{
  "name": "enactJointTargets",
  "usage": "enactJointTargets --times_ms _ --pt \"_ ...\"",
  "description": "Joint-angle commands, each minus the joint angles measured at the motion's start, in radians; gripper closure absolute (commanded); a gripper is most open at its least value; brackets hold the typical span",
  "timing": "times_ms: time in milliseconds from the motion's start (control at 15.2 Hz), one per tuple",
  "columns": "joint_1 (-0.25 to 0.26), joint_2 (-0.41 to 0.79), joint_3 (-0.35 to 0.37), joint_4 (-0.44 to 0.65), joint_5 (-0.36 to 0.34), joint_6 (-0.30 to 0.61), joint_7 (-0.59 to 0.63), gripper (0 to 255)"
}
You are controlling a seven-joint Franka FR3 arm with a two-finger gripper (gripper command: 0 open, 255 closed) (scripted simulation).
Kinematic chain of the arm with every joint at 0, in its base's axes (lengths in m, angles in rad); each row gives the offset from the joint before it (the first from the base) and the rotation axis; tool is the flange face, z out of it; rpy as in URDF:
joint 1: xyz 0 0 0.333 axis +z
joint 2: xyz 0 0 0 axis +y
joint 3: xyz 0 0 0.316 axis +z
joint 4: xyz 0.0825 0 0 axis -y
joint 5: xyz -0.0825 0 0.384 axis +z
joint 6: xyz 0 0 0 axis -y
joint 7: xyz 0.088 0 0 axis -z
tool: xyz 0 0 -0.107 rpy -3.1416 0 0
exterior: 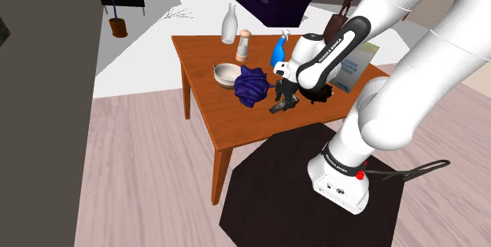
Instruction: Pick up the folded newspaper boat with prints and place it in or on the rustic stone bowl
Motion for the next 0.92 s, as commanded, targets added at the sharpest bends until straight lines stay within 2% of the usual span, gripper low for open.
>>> enactJointTargets --times_ms 0,528,858 --pt "0.0 0.0 0.0 0.0 0.0 0.0 0.0 255" --pt "0.0 0.0 0.0 0.0 0.0 0.0 0.0 255" --pt "-0.058 -0.137 0.041 0.002 -0.075 -0.136 0.045 255"
